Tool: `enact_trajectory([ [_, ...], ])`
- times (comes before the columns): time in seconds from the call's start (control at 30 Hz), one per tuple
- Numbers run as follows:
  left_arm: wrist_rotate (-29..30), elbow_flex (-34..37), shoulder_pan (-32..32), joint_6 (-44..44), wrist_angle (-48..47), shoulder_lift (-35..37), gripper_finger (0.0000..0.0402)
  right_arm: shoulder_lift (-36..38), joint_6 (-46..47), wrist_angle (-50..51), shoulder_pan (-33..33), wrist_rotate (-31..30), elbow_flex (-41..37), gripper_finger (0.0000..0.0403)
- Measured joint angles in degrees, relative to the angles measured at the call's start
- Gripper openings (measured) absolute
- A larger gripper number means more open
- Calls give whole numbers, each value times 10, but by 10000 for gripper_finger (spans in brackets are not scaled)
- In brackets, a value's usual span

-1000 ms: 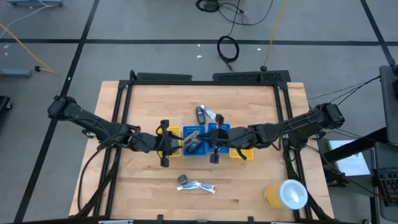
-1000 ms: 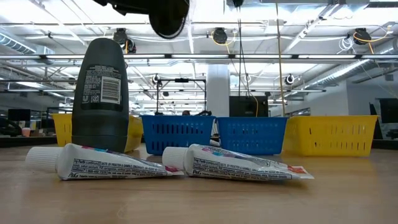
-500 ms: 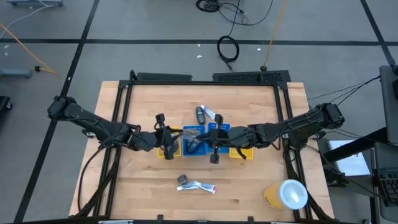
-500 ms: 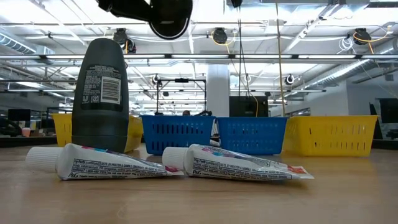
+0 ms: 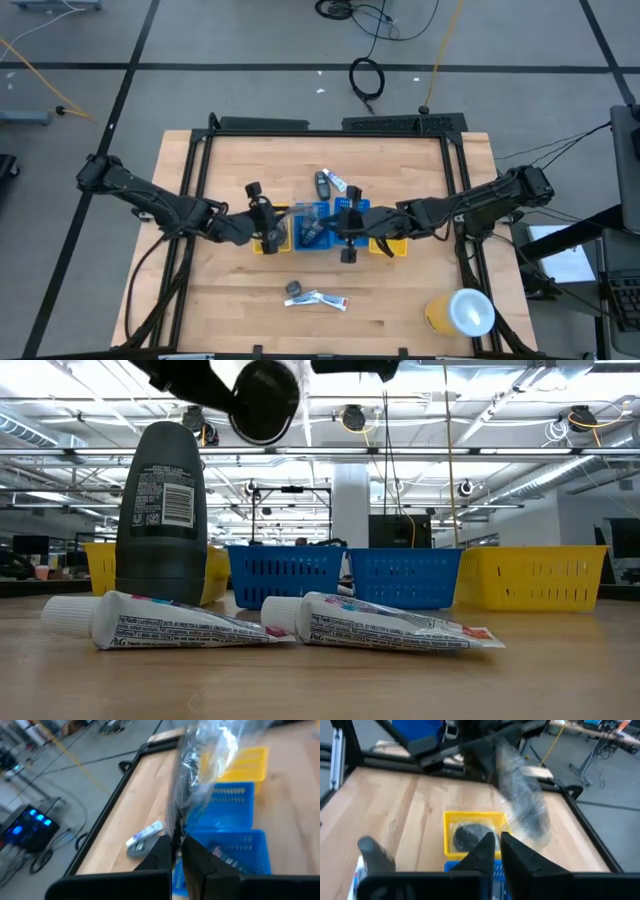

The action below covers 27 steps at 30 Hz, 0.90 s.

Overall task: Pick & Place Travel size toiletries
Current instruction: Put the hairbrush into the left yellow bin

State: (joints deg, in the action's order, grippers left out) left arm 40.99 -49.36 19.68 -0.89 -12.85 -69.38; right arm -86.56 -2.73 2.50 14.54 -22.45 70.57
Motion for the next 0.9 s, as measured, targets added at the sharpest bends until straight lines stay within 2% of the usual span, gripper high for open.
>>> enact_trajectory([
  [0.17,15,0,0,-61,-85,4,7,0,16,30,-5,0,0,65],
  [0.4,-9,0,6,-187,-234,5,8,0,22,35,-6,1,0,97],
  [0.53,-38,0,15,-188,-282,5,6,0,21,34,-6,1,0,100],
  [0.67,-92,0,15,-180,-297,4,11,0,21,34,-6,1,0,96],
  [0.9,-92,0,16,-165,-307,4,6,0,21,34,-6,1,0,96],
])
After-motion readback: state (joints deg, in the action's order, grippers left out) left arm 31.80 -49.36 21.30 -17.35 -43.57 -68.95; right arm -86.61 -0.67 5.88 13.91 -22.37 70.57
